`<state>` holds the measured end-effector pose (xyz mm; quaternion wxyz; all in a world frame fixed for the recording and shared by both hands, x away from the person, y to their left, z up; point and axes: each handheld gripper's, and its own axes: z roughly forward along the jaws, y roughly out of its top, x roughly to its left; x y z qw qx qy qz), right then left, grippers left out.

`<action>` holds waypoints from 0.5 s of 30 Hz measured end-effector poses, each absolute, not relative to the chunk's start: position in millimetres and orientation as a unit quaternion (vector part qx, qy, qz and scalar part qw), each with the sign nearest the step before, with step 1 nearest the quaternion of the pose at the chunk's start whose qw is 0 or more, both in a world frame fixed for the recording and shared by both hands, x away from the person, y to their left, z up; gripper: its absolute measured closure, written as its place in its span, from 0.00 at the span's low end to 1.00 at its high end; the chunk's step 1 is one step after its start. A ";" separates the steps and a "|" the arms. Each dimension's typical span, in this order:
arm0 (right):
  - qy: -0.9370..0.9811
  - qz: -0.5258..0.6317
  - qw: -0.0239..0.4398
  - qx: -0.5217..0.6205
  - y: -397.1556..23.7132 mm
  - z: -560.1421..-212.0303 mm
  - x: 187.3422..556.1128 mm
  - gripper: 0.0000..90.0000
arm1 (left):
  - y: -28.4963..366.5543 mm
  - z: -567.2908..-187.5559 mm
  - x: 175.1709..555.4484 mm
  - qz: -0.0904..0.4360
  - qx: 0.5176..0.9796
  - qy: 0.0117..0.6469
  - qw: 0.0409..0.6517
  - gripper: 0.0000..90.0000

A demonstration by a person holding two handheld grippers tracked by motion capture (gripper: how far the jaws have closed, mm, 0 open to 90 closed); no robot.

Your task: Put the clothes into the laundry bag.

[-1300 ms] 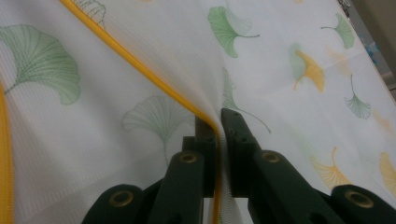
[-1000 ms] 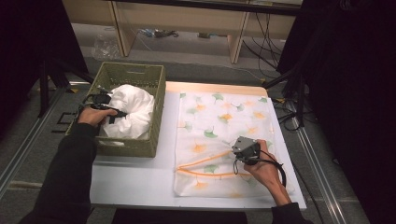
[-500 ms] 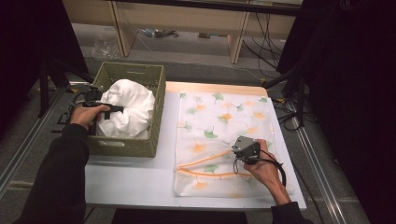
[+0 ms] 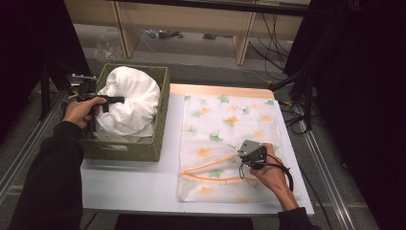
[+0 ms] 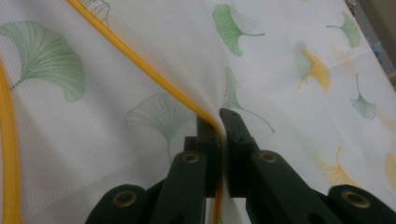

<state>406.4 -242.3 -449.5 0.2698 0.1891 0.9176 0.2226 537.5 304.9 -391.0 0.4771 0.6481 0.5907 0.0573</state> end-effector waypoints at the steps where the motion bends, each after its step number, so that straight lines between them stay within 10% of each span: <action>1: 0.918 0.221 0.273 0.185 -242.6 -450.0 406.9 0.97 | 307.7 -385.3 535.7 0.057 0.642 0.589 0.488 0.53; 15: 0.920 0.221 0.275 0.168 -241.7 -450.3 409.5 0.97 | 294.1 -331.3 509.9 0.063 0.665 0.535 0.517 0.53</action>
